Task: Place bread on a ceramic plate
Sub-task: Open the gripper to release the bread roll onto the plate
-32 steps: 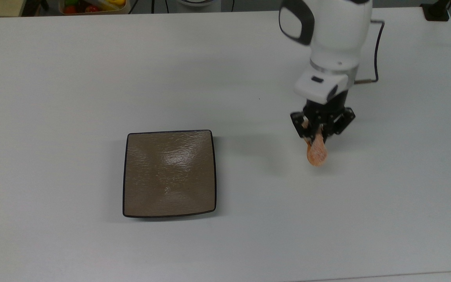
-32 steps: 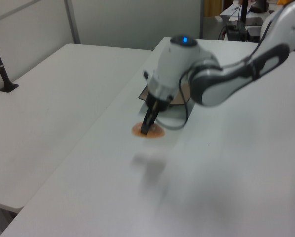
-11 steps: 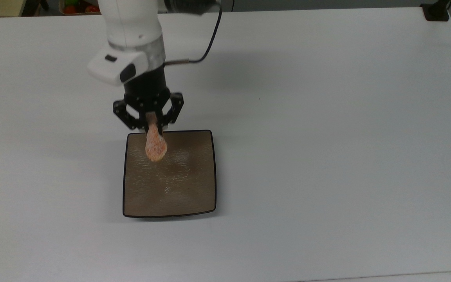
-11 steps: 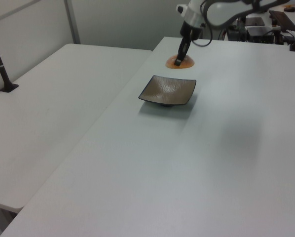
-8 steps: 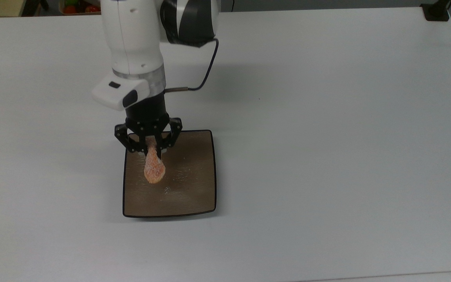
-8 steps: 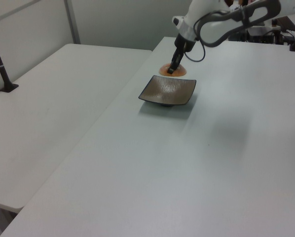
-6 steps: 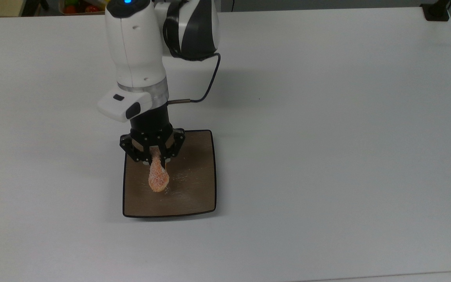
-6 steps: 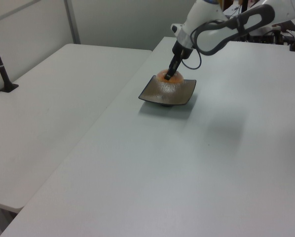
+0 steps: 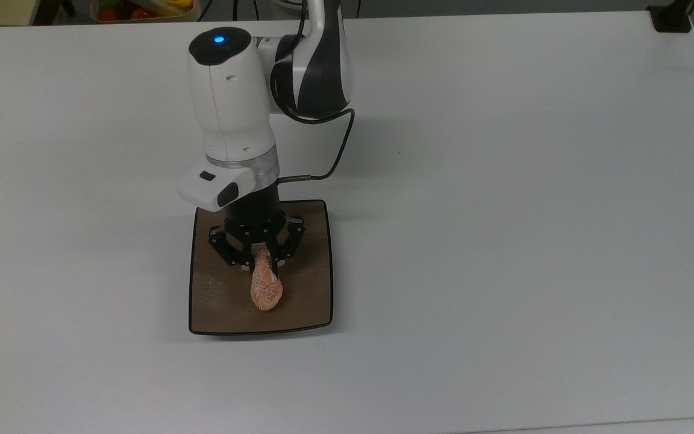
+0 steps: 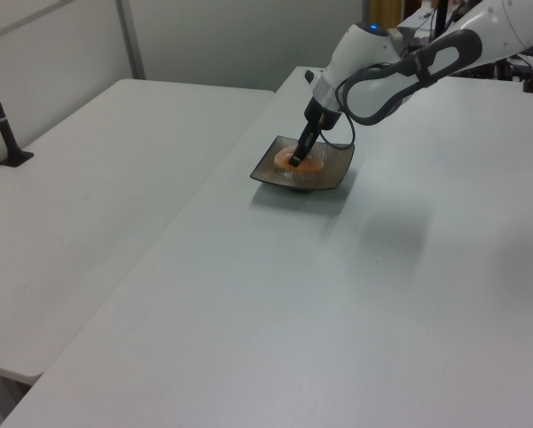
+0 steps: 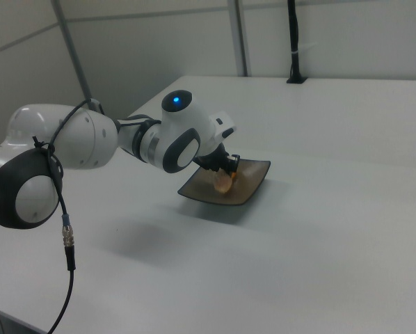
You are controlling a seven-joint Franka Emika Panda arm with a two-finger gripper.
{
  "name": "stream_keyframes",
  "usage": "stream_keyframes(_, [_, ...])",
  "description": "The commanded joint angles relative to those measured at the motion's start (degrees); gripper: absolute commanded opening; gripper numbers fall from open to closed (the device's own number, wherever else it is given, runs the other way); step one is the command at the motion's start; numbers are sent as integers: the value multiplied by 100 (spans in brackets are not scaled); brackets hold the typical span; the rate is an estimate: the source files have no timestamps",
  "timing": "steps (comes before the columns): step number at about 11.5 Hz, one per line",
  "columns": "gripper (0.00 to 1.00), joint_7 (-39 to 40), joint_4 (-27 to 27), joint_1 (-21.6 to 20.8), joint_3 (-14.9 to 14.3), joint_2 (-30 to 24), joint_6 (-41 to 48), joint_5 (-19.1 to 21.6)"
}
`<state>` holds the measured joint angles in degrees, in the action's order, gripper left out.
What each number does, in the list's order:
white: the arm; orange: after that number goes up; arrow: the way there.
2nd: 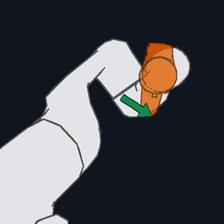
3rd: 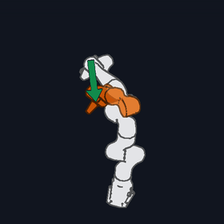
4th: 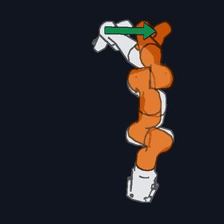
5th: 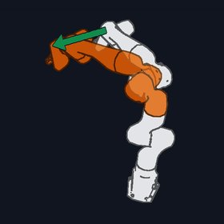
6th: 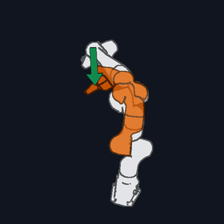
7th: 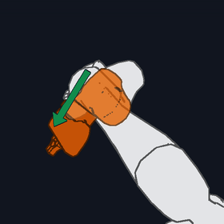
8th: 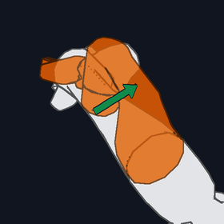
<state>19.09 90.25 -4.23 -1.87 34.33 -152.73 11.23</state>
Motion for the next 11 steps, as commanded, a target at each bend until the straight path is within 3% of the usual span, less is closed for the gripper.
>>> stream_keyframes(1, [35, 95, -17, -87, -42, 56, -125, 160])
stream_keyframes(2, [36, 95, -17, -95, -42, 91, -125, 160])
stream_keyframes(4, [65, 17, -17, -95, -42, 118, -125, 160])
stream_keyframes(5, [100, -45, -17, -95, -42, 109, -125, 160])
stream_keyframes(9, [100, -72, 19, -113, -33, 83, -134, 151])
stream_keyframes(11, [100, -264, 27, -113, -42, -223, -64, 151])
